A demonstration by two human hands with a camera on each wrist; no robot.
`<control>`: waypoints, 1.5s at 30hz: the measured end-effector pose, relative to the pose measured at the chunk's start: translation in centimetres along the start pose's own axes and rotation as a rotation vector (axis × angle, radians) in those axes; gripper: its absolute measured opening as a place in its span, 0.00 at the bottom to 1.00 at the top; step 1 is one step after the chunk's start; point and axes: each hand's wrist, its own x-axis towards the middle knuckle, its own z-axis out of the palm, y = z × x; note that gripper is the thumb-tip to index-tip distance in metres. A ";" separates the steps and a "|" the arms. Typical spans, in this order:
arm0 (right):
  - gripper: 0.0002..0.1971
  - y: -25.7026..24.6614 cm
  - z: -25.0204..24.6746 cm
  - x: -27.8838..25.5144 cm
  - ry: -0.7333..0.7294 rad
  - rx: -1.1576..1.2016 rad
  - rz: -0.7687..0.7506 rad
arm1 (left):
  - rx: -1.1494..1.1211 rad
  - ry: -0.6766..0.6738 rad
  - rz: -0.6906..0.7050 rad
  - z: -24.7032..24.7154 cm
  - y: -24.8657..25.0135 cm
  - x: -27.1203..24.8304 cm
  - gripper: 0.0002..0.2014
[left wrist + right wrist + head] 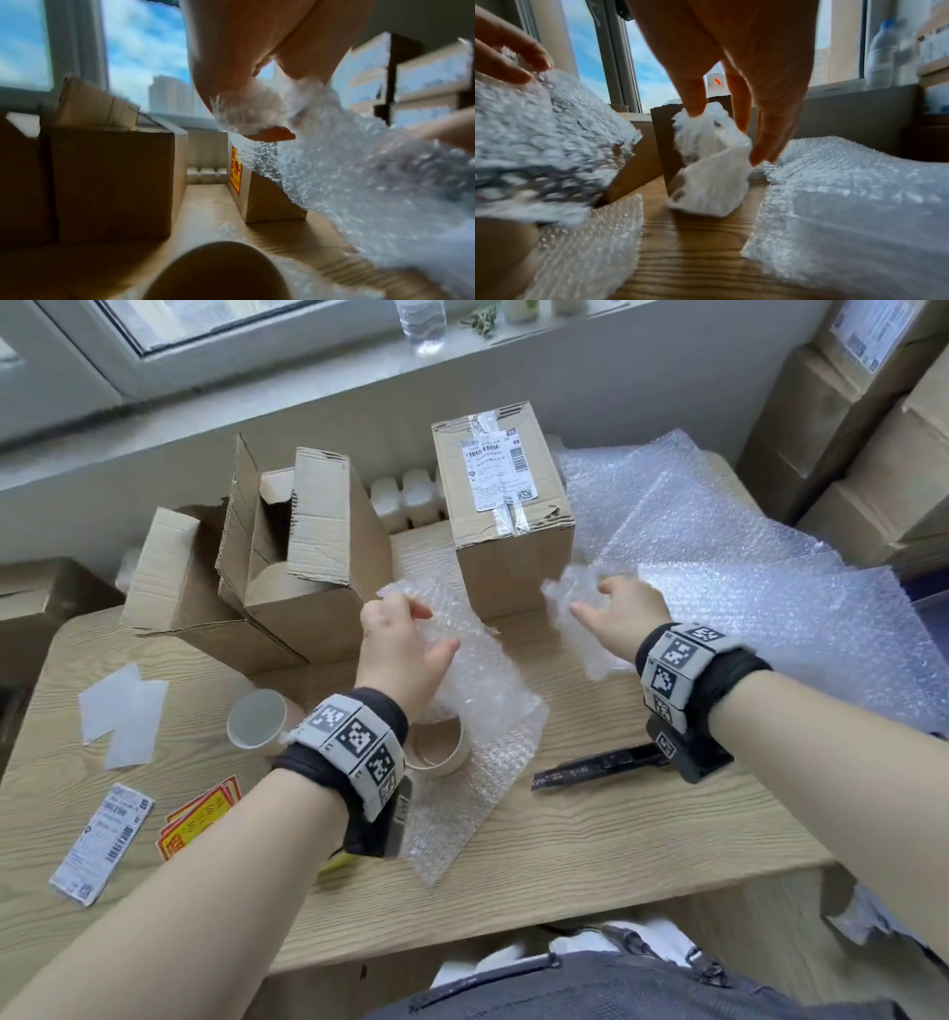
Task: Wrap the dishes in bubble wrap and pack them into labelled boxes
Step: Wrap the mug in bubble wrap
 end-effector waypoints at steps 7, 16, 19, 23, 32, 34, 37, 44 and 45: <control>0.05 0.0 1.1 -0.4 0.111 0.073 0.027 | -0.183 -0.006 -0.005 -0.7 -1.8 -0.7 0.13; 0.20 -4.2 4.3 -3.8 -0.291 0.236 -0.066 | -0.323 -0.001 0.058 -2.3 -3.9 -1.7 0.19; 0.23 -5.2 5.2 -4.9 -0.450 0.662 0.108 | -0.371 -0.005 0.070 -2.7 -4.9 -2.0 0.20; 0.21 -5.4 5.7 -4.9 -0.094 0.749 0.019 | -0.331 -0.067 0.061 -3.4 -7.0 -2.8 0.22; 0.17 -5.3 7.1 -4.2 0.024 0.452 -0.047 | 0.266 -0.213 -0.155 -3.6 -12.6 -4.7 0.39; 0.15 -5.4 8.1 -4.5 0.017 0.388 -0.025 | 0.394 -0.100 -0.048 -3.3 -12.5 -5.4 0.36; 0.17 -5.3 9.5 -5.1 -0.008 0.259 0.046 | 0.431 -0.167 0.239 -2.2 -11.1 -6.2 0.31; 0.24 -5.0 10.0 -6.9 -0.054 -0.212 0.010 | 0.328 -0.545 0.152 1.9 -9.8 -6.6 0.34; 0.25 -5.2 10.0 -7.3 -0.051 -0.304 -0.045 | 0.326 -0.532 0.150 2.1 -9.8 -6.7 0.31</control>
